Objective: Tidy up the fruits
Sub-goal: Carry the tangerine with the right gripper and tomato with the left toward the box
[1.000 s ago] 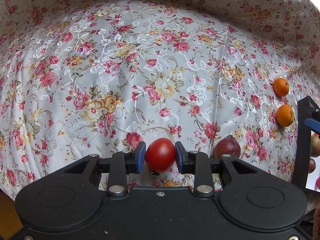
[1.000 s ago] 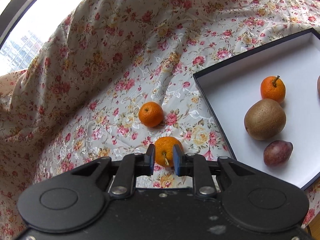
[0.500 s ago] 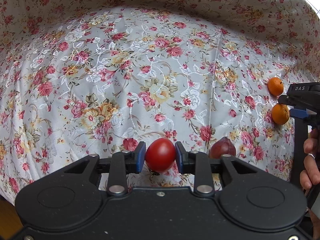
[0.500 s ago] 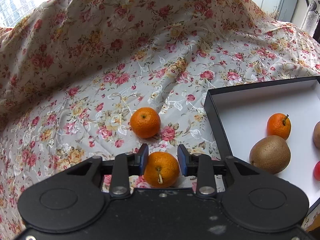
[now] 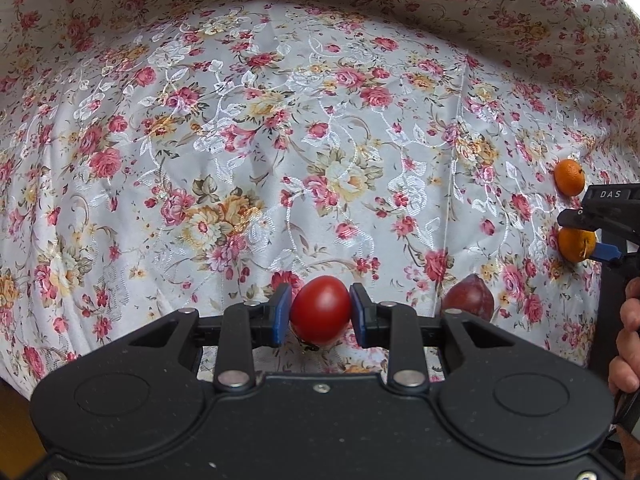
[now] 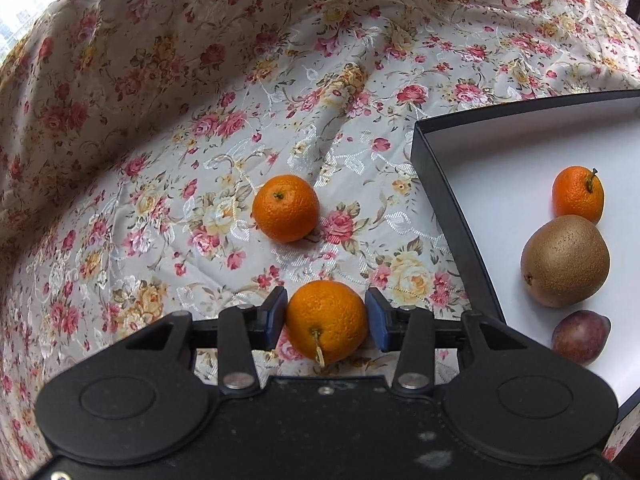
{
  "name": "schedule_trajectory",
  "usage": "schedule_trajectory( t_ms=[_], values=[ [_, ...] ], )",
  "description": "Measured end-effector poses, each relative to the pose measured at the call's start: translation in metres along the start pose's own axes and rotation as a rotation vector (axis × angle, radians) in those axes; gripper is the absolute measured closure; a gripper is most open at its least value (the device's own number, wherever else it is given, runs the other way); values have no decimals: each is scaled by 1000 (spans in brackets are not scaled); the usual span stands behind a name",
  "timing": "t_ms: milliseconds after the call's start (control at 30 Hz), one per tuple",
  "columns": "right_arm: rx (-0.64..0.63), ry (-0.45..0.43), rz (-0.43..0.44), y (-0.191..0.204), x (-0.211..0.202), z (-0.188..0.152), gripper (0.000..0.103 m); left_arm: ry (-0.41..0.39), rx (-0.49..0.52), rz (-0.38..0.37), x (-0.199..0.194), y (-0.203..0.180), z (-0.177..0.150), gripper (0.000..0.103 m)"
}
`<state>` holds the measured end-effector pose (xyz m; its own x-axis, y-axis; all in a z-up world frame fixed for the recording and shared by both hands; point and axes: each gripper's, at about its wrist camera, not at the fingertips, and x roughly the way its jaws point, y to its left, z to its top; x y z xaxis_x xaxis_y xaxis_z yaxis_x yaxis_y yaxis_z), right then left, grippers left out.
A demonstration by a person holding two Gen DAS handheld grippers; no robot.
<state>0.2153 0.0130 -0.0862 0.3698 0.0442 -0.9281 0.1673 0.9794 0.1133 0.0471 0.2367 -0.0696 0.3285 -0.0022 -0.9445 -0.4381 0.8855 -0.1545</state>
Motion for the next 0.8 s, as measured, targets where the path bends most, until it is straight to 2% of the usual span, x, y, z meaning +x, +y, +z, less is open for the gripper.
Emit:
schedule_trajectory(
  t_ms=[133,367,567,800],
  values=[
    [-89,3,2,12,-8,-10,60,2,-3,8,-1,0,0,63],
    [-207,-32,125,24,-41,-30,60,-9,-10,43,-1,0,0,63],
    [-321,-71,198,26,-75,-65,60,-19,-19,86,-3,2,-2,63],
    [-400,-66,208,14,-103,-104,60,-15,-20,120,-4,1,-7,64]
  ],
)
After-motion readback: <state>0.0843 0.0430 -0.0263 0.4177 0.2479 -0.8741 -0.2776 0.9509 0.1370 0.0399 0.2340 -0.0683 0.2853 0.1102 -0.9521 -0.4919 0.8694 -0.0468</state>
